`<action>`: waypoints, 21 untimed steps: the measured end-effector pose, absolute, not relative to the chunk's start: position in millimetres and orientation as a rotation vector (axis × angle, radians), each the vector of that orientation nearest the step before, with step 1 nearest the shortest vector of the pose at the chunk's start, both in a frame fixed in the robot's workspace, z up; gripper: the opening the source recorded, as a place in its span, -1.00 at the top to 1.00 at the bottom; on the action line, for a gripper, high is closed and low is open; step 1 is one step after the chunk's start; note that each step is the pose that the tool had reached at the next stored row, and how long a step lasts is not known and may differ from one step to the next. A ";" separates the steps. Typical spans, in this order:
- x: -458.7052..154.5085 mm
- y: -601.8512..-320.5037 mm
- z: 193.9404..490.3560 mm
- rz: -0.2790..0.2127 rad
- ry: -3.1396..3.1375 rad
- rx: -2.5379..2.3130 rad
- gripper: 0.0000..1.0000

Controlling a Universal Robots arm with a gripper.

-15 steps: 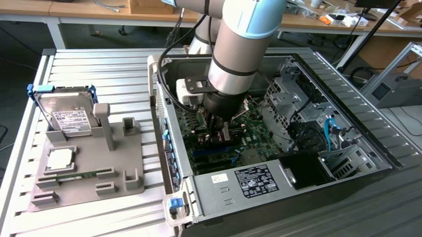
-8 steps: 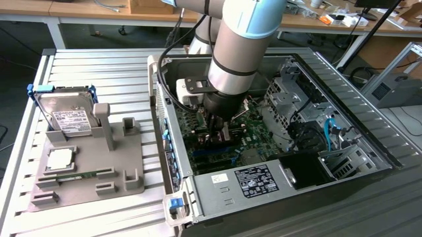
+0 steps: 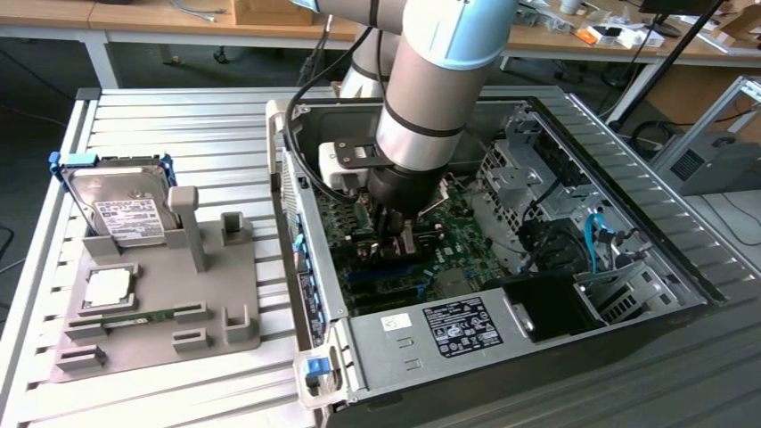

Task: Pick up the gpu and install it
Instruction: 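Insert the gpu into the slot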

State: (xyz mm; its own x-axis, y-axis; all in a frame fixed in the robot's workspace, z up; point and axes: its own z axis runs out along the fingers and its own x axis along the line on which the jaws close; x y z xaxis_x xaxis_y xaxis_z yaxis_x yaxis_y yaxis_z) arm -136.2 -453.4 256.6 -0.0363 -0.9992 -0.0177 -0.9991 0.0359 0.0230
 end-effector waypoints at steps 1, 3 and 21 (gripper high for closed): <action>-136.2 -453.4 256.6 -0.045 -2.259 2.178 0.46; -136.1 -453.4 256.6 -0.045 -2.259 2.178 0.46; -136.1 -453.4 259.9 -0.045 -2.274 2.163 0.46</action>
